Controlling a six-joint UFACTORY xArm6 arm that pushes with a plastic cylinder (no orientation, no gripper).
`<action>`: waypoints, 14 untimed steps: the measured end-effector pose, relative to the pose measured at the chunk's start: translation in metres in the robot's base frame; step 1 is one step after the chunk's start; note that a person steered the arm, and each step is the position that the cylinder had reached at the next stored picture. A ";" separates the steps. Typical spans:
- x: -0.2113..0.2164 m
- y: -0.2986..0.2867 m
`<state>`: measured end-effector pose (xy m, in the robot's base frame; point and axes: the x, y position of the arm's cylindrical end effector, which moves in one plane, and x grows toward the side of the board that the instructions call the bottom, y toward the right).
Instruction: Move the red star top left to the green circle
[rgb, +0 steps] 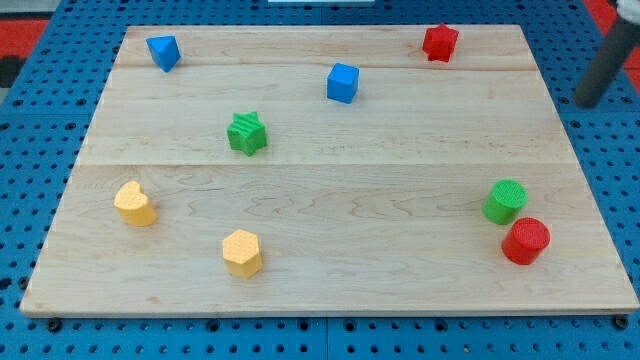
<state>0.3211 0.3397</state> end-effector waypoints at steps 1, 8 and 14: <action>-0.088 -0.014; -0.085 -0.175; 0.061 -0.169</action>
<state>0.3817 0.1702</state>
